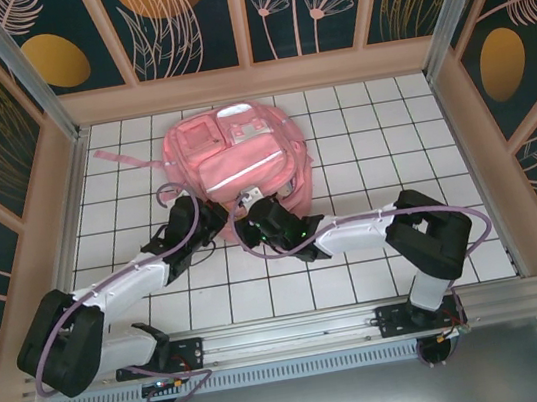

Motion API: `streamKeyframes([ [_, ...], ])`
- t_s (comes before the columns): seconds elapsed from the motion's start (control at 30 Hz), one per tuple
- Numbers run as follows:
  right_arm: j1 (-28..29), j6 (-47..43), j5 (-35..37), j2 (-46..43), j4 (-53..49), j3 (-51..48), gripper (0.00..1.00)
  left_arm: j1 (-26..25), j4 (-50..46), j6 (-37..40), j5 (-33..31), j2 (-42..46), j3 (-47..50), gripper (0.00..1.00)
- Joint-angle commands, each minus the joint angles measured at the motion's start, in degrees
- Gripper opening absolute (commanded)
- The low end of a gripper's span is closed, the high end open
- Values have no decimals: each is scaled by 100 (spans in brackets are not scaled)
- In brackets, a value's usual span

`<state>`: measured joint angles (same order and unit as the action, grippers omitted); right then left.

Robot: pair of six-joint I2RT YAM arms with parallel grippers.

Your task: Pack books, pencil case, and school supplies into a backpack

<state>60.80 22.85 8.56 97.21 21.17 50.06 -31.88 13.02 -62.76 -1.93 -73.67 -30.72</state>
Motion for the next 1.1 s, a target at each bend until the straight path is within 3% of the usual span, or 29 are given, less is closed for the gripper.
streamKeyframes([
  [0.0, 21, -8, 4, -402, 309, -121, 0, 186, -184, 139, -429, -36, 113, 0],
  [0.5, -1076, -404, 274, -1613, -210, -1130, 0, 1364, -1310, 926, -780, 898, 110, 0],
  [0.63, -1104, -341, 96, -1732, -158, -1176, 0, 1419, -1513, 1238, -632, 924, -200, 0],
  [0.73, -1062, -215, -72, -1674, 12, -1168, 0, 1412, -1557, 1382, -165, 1011, -359, 47],
  [0.77, -1037, -190, -90, -1635, 62, -1150, 0, 1412, -1524, 1383, 15, 1070, -375, 56],
  [0.87, -941, -143, -132, -1477, 159, -1049, 0, 1334, -1520, 1268, 477, 1233, -382, 65],
  [1.07, -739, -105, -146, -1230, 278, -845, 0, 517, -1445, 753, 399, 1391, -356, 66],
])
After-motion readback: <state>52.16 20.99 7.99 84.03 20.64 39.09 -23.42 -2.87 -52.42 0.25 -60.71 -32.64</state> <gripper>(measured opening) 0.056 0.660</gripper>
